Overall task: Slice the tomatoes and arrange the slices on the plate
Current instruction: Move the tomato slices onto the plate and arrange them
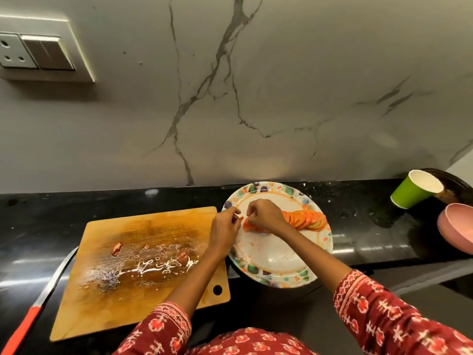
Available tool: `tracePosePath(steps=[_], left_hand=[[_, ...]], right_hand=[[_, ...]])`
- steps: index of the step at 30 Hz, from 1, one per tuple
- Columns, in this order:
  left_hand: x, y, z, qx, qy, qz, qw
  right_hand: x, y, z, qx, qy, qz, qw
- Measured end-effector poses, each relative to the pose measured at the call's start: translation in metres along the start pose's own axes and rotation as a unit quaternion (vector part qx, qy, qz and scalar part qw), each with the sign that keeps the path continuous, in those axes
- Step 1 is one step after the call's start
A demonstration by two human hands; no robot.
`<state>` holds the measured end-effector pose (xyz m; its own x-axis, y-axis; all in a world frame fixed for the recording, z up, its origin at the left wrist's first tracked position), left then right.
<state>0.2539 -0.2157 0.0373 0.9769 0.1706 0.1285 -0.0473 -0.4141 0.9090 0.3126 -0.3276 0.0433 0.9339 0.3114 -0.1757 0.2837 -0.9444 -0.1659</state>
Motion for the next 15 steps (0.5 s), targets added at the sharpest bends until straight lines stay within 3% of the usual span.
tracePosePath(steps=[4, 10, 15], left_hand=[[-0.003, 0.003, 0.009, 0.020, 0.015, 0.018, 1.000], [-0.008, -0.002, 0.023, 0.065, -0.037, 0.008, 0.997], [-0.009, -0.006, 0.020, 0.069, -0.022, -0.012, 0.997]], right_hand=[[0.001, 0.004, 0.003, -0.014, 0.000, -0.028, 1.000], [0.000, 0.031, -0.017, 0.082, 0.060, -0.011, 0.995], [-0.004, 0.049, -0.021, 0.106, 0.074, -0.006, 0.992]])
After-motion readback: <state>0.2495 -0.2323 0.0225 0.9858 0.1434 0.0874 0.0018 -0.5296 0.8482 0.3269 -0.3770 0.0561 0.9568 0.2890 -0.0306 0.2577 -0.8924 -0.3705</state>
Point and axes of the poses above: each hand's wrist, its own x-axis towards the middle knuckle, its own z-axis out of the palm, y = z × x, the point moved 8 cm from there along x, towards the middle knuckle, and after that the axes turned 12 degrees about -x, right-handed, at the moved point
